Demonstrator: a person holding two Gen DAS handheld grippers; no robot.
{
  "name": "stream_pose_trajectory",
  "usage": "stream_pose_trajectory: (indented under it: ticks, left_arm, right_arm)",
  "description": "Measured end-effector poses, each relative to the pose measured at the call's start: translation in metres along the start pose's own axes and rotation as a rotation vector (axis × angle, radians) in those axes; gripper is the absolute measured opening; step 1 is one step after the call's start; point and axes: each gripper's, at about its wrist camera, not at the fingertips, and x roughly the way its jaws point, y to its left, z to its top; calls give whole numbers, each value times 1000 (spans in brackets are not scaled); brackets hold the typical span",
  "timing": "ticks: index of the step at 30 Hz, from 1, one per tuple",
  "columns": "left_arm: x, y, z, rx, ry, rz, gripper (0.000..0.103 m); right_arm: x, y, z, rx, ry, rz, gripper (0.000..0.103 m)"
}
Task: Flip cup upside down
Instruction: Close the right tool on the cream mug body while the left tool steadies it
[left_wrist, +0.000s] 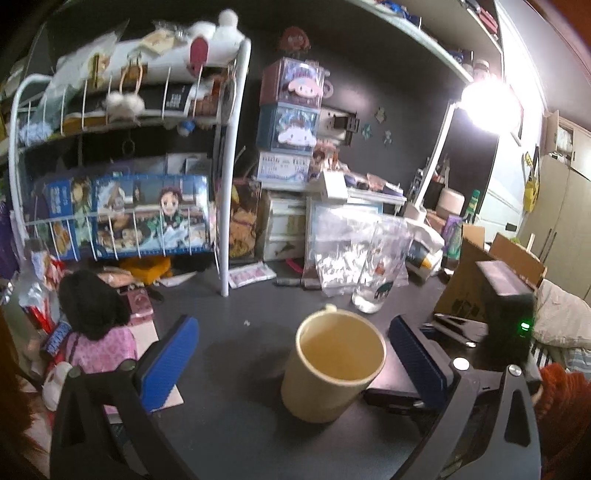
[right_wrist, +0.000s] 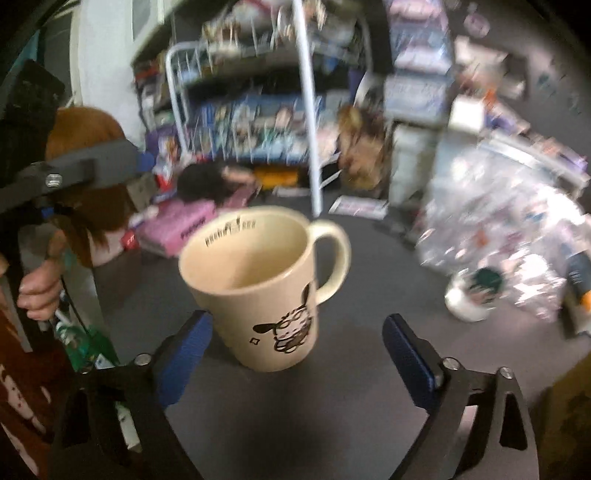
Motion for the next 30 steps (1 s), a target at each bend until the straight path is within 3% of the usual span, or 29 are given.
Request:
stream_pose_trajectory:
  ticks: [3, 9, 15, 18, 21, 27, 30]
  left_arm:
    - [7, 6, -9, 4, 32, -15, 102]
    - [29, 8, -23, 23, 102, -134, 102]
    - [61, -7, -34, 63, 178, -189, 102]
    - [74, -13, -35, 69, 198, -212, 95]
    - [84, -18, -34, 77, 216, -229, 84]
    - [94, -21, -32, 82, 214, -202, 84]
    - [97, -15, -30, 55, 217, -224, 84]
  right_arm:
    - [18, 2, 2, -1, 50, 55, 90]
    - [31, 10, 3, -24, 93, 89, 80]
    - [43, 7, 0, -11, 120, 108, 80]
    - [46, 3, 1, 11, 133, 129, 81]
    - [46, 2, 1, 5, 130, 135, 81]
    - [49, 0, 2, 14, 121, 131, 81]
    - [50, -2, 3, 21, 115, 120, 81]
